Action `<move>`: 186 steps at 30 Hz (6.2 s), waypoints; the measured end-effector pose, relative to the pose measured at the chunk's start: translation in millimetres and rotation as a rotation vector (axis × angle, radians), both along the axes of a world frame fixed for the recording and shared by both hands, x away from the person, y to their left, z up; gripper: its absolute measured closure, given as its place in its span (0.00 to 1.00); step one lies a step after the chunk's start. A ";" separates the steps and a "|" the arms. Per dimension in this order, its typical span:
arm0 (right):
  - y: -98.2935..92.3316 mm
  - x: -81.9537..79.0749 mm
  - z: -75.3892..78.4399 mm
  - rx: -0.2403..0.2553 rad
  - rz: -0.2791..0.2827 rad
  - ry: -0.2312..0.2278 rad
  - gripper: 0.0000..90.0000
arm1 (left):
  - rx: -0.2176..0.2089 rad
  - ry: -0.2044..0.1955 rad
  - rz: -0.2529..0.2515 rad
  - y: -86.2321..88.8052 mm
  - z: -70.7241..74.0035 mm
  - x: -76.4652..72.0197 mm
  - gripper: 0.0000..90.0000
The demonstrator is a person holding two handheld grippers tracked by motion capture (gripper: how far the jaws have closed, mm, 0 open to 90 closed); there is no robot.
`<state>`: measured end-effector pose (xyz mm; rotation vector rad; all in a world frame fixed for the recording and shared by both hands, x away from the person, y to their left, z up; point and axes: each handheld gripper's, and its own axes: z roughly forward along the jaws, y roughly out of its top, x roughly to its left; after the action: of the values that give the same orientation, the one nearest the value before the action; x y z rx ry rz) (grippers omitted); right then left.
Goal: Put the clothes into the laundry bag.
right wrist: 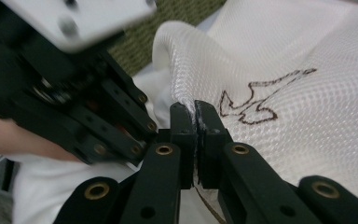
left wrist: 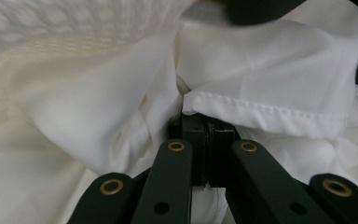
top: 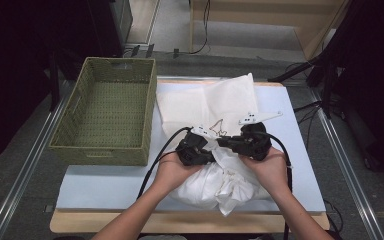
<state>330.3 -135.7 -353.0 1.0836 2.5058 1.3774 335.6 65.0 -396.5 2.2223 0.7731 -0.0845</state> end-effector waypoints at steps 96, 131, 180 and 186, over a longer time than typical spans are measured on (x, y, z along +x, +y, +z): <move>2.8 5.3 -6.1 -0.033 -0.008 0.006 0.98 | -0.004 -0.116 0.061 25.1 2.0 -48.5 1.00; 0.7 2.2 -11.9 -0.024 0.031 0.042 0.98 | -0.014 -0.036 0.061 4.3 9.6 4.9 1.00; -6.7 8.0 -9.8 -0.023 0.006 0.051 0.98 | -0.083 -0.095 0.104 16.5 3.5 -17.8 1.00; -9.2 8.0 -3.2 0.007 -0.001 0.041 0.98 | -0.081 -0.096 0.097 -2.2 3.7 -10.7 1.00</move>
<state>338.3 -145.0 -356.2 1.1251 2.5309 1.3783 324.9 62.8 -392.9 2.0932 0.8087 0.0371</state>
